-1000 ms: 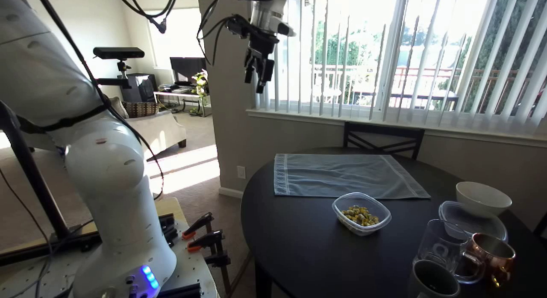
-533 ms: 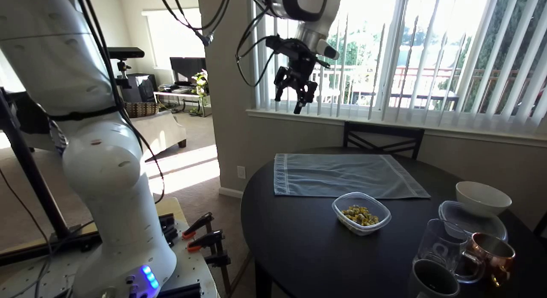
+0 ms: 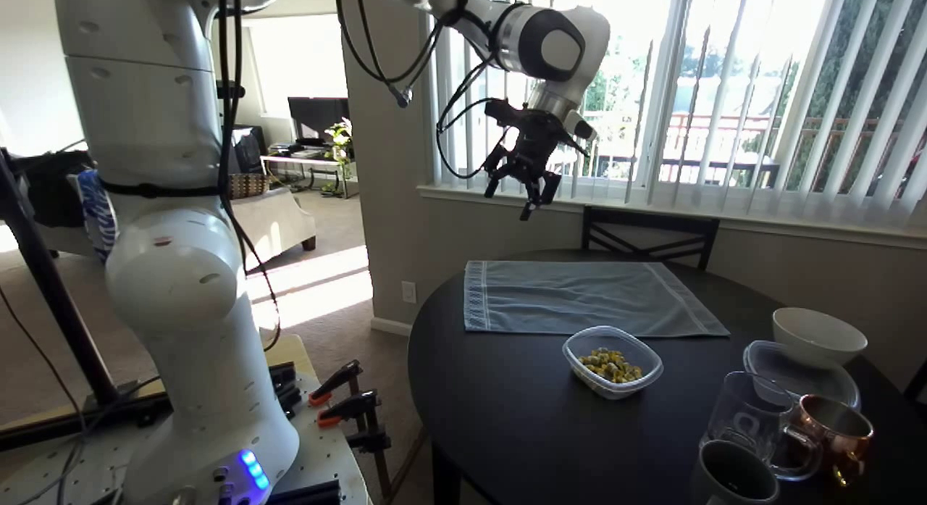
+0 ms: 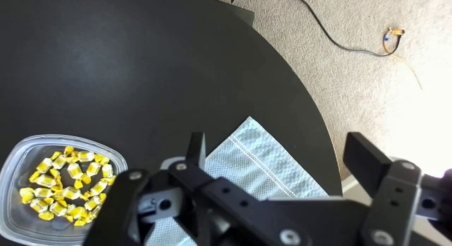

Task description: Take the candy out of the bowl

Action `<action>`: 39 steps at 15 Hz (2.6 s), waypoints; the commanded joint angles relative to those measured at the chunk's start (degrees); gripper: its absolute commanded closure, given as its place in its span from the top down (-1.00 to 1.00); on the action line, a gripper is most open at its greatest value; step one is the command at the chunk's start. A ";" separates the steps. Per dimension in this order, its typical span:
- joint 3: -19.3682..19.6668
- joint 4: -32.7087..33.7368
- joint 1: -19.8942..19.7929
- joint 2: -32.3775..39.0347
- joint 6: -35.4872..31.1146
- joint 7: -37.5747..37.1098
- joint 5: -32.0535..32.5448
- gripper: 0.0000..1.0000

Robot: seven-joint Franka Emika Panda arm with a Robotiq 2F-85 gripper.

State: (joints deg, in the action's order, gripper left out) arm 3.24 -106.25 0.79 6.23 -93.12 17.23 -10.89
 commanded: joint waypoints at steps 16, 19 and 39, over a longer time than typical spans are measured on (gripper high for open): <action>1.00 18.18 -6.89 19.27 -2.26 -1.39 0.86 1.00; 1.30 24.92 -8.94 27.32 0.76 -2.91 2.76 1.00; 0.99 38.39 -12.67 44.03 -9.23 -10.38 1.89 1.00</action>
State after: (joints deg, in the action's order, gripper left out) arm 4.23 -71.14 -10.98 46.43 -94.70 10.12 -8.55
